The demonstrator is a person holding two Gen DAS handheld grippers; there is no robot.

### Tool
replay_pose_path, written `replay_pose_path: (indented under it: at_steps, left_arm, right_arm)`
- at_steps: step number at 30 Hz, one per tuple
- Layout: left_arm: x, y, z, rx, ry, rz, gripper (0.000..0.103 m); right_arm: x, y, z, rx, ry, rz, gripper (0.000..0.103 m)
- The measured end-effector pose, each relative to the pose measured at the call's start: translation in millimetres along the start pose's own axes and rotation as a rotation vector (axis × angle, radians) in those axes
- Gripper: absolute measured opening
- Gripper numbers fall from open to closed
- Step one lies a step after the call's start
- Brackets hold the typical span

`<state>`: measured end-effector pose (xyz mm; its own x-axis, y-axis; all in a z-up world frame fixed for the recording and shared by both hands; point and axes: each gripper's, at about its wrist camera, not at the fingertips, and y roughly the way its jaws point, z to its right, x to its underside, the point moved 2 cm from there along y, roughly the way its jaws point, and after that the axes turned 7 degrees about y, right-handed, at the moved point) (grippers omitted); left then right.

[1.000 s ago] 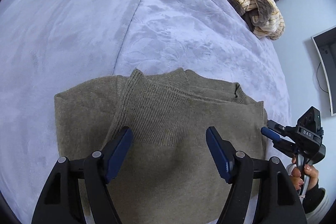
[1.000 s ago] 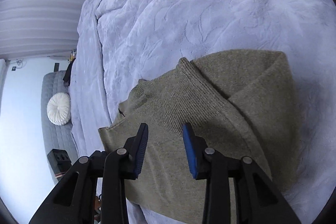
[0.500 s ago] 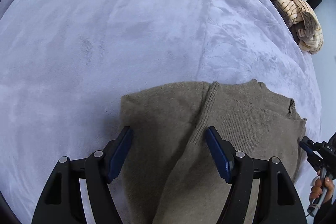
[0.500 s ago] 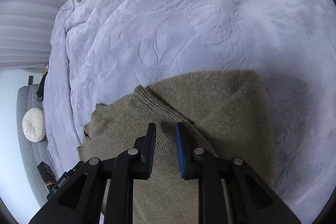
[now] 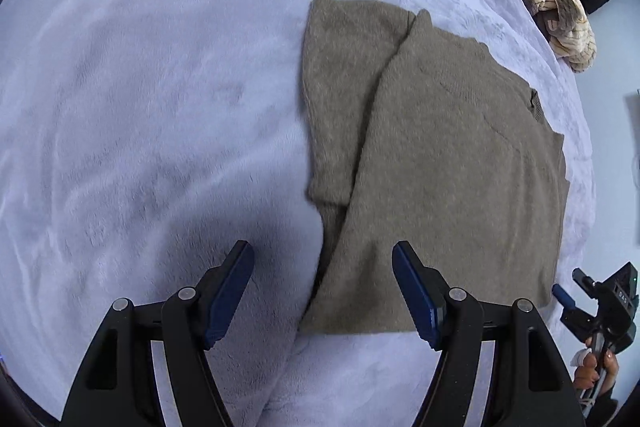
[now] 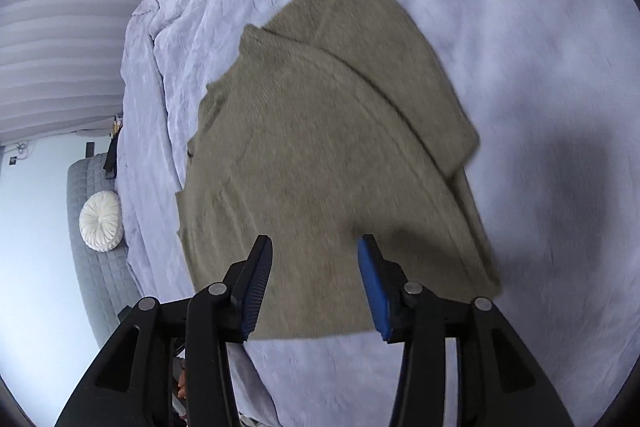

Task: Fold small clothes
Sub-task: 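Move both open tools to the side edge of the folded sweater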

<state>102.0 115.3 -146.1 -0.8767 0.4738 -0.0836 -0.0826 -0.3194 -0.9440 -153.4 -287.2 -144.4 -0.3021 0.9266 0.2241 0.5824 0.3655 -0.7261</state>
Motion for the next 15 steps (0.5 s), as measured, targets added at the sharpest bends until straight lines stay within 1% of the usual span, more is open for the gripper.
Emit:
replay_pose_path:
  at_steps: [2, 4, 5, 6, 7, 8, 9, 10, 11, 12, 13, 14, 15]
  left_arm:
    - [7, 1, 5, 0.028, 0.008, -0.004, 0.073]
    - [9, 5, 11, 0.059, 0.022, -0.011, 0.073]
    - [9, 6, 14, 0.062, 0.032, -0.013, 0.073]
    - [8, 9, 17, 0.057, 0.046, -0.012, 0.07]
    - [6, 12, 20, 0.048, 0.059, -0.014, 0.056]
    - [5, 15, 20, 0.041, 0.065, -0.026, 0.048]
    - [5, 21, 19, 0.039, 0.062, -0.049, 0.032]
    - [3, 26, 17, 0.041, 0.054, -0.064, 0.021]
    - [3, 29, 15, 0.045, 0.047, -0.074, 0.015]
    - [3, 29, 13, 0.05, 0.043, -0.079, 0.012]
    - [3, 26, 14, 0.057, 0.042, -0.074, 0.01]
    - [3, 20, 15, 0.07, 0.05, -0.063, 0.007]
    - [4, 14, 17, 0.08, 0.062, -0.053, 0.007]
  right_arm:
    - [22, 1, 16, -0.004, 0.035, -0.024, 0.057]
    - [38, 3, 33, 0.002, 0.085, -0.032, 0.057]
    - [41, 5, 40, 0.006, 0.107, -0.031, 0.057]
    - [42, 6, 46, 0.009, 0.139, -0.023, 0.057]
    - [42, 7, 52, 0.008, 0.171, -0.008, 0.059]
    - [40, 7, 58, -0.001, 0.205, 0.02, 0.063]
    - [36, 6, 62, -0.017, 0.24, 0.053, 0.064]
    - [32, 6, 66, -0.04, 0.273, 0.083, 0.063]
    - [27, 6, 70, -0.066, 0.305, 0.107, 0.062]
    - [23, 8, 72, -0.078, 0.329, 0.121, 0.054]
    - [19, 10, 72, -0.068, 0.337, 0.125, 0.014]
    - [15, 12, 69, -0.033, 0.32, 0.112, 0.008]
    - [13, 11, 59, 0.01, 0.27, 0.106, 0.008]
